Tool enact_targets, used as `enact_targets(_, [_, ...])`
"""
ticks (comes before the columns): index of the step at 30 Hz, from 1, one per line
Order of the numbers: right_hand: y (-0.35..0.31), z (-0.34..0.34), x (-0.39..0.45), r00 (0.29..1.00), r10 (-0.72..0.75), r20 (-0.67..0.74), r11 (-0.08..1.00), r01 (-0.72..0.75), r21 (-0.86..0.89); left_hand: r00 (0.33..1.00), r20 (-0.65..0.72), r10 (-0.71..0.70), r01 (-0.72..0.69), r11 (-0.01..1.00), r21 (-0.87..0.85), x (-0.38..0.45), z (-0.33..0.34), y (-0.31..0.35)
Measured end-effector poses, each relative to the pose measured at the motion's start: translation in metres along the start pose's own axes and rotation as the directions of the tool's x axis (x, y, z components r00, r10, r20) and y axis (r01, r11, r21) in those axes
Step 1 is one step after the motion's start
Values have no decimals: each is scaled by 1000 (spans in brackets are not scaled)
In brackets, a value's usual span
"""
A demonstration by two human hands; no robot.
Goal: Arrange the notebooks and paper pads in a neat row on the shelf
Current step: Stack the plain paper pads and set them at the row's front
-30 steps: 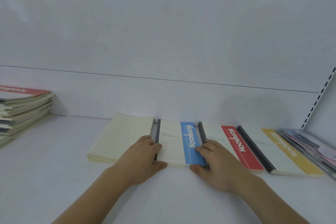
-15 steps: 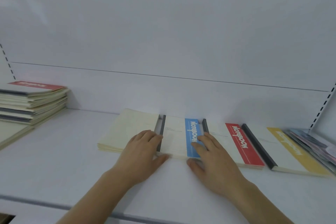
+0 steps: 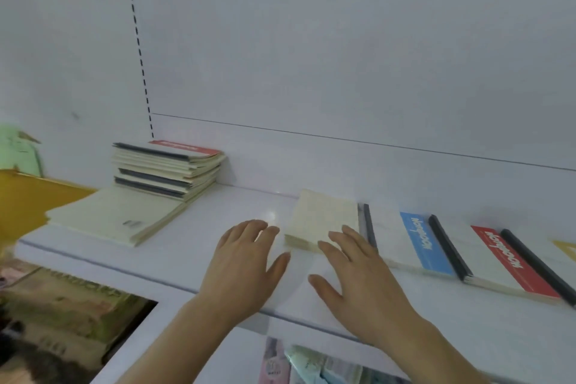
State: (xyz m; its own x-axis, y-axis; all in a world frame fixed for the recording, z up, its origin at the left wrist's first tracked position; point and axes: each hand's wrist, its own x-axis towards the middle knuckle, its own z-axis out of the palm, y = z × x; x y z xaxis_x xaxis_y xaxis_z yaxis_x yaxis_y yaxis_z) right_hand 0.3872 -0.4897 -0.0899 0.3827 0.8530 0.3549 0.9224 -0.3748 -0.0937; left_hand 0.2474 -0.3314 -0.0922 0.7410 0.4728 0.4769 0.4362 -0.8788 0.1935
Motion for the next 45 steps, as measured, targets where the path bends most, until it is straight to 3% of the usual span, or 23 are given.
enact_targets(7, [-152, 29, 36, 998, -56, 22, 994, 54, 90, 992, -1, -126, 126, 992, 18, -60, -62, -124])
enact_targets(12, [-221, 55, 68, 993, -116, 30, 986, 111, 128, 978, -14, -207, 207, 978, 3, -80, -86, -193])
enact_targets(21, [-278, 99, 159, 977, -175, 126, 983, 165, 86, 958, 37, -283, 277, 954, 109, -56, -82, -296])
enact_targets(25, [-293, 114, 190, 966, -189, 175, 982, 187, 28, 950, 186, -252, 213, 955, 207, -35, -79, -329])
enact_targets(28, [-298, 119, 204, 966, -230, 116, 972, 234, -19, 939, 276, -203, 145, 965, 217, -24, -75, -346])
enact_targets(33, [-301, 114, 212, 968, -237, 83, 971, 237, 18, 980, 178, -86, 60, 987, 146, -10, -73, -371])
enact_targets(36, [-300, 104, 214, 986, -157, 62, 983, 150, 103, 996, 83, -16, 12, 999, 49, -4, -72, -382])
enact_targets(39, [-303, 91, 211, 994, -75, -80, 986, 86, 142, 991, -134, 26, -21, 999, 39, -1, -75, -393])
enact_targets(42, [-311, 74, 201, 962, 40, -270, 982, 12, 188, 946, -311, -86, 45, 990, -137, 5, -91, -398])
enact_targets(45, [-325, 60, 187, 911, 242, -333, 912, -97, 399, 959, -194, -206, 113, 907, -406, 4, -103, -390])
